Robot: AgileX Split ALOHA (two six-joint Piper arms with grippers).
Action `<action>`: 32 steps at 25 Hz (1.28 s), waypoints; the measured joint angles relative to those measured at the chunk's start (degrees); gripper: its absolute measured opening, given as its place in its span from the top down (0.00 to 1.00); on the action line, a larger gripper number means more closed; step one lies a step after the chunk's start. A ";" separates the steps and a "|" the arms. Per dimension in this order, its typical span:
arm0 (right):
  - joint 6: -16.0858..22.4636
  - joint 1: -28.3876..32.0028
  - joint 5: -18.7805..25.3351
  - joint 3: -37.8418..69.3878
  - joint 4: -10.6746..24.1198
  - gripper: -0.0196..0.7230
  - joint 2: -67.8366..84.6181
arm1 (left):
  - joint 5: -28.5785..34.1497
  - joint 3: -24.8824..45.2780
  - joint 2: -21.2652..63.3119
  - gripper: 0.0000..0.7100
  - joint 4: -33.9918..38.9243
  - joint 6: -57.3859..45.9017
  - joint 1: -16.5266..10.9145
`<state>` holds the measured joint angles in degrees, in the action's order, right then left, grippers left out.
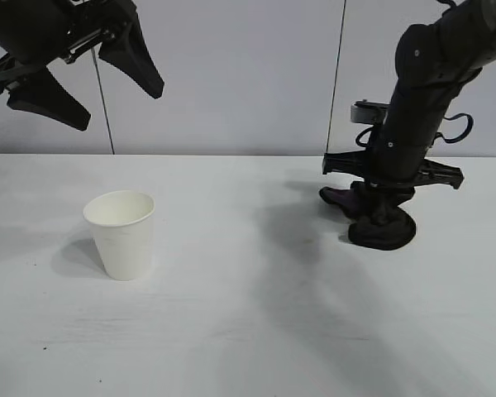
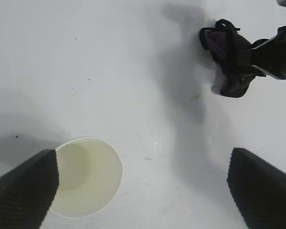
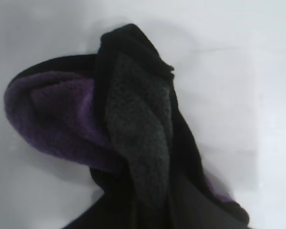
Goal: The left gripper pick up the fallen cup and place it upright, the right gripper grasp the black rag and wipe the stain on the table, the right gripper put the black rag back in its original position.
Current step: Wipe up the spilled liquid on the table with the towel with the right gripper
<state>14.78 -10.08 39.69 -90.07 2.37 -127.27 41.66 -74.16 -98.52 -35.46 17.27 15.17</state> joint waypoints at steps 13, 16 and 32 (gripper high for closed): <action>-3.02 -19.58 -1.21 0.32 -8.98 0.92 -0.39 | -0.12 0.00 0.00 0.02 0.00 0.00 0.00; 0.86 -19.88 -1.70 0.32 -6.21 0.92 -0.46 | -0.12 0.00 0.00 0.02 0.00 0.00 0.00; -1.29 1.76 4.68 0.39 0.06 0.92 0.39 | -0.06 0.00 0.00 0.02 0.00 -0.01 0.00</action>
<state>13.49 -8.32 44.37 -89.68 2.43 -126.88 41.59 -74.16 -98.52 -35.46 17.26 15.17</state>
